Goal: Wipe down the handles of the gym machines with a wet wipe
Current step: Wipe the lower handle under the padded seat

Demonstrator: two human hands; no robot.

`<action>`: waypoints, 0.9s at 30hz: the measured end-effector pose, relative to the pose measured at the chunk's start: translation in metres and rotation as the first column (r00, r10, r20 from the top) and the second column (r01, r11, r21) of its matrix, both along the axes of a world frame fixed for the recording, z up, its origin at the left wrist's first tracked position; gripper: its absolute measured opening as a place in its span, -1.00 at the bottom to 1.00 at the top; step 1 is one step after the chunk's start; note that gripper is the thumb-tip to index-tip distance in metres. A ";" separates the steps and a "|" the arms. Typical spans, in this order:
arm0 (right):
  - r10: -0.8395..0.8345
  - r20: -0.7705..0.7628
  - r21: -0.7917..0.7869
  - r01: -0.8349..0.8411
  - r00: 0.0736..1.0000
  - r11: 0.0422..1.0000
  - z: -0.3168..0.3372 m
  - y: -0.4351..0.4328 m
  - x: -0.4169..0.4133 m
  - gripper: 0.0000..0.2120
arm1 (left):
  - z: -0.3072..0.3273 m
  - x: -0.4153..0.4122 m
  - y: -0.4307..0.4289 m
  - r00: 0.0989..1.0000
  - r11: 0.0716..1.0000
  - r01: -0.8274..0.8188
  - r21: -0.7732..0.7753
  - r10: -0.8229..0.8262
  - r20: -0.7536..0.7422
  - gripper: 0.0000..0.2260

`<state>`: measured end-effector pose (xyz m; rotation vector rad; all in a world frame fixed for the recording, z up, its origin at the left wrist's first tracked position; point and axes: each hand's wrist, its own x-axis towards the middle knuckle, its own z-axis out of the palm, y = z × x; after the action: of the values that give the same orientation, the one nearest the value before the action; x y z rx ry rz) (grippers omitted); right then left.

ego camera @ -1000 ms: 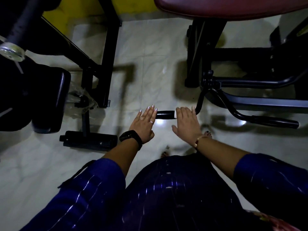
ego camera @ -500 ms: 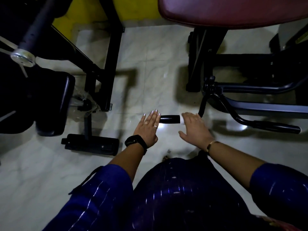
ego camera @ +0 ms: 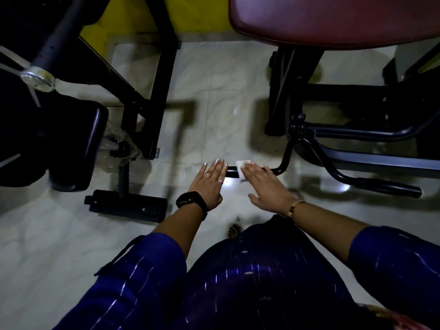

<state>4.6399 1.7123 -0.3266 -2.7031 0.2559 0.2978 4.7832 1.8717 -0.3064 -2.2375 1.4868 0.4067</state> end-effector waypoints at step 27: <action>0.100 -0.136 0.002 -0.101 0.986 0.995 0.017 0.017 0.068 -0.24 | 0.008 0.002 -0.041 -0.502 -0.330 -0.826 0.457 0.060 -0.863 -0.70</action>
<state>4.7081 1.7292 -0.3097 -2.7083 0.1595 0.5126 4.7852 1.8309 -0.2982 -3.6479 -1.4192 2.1573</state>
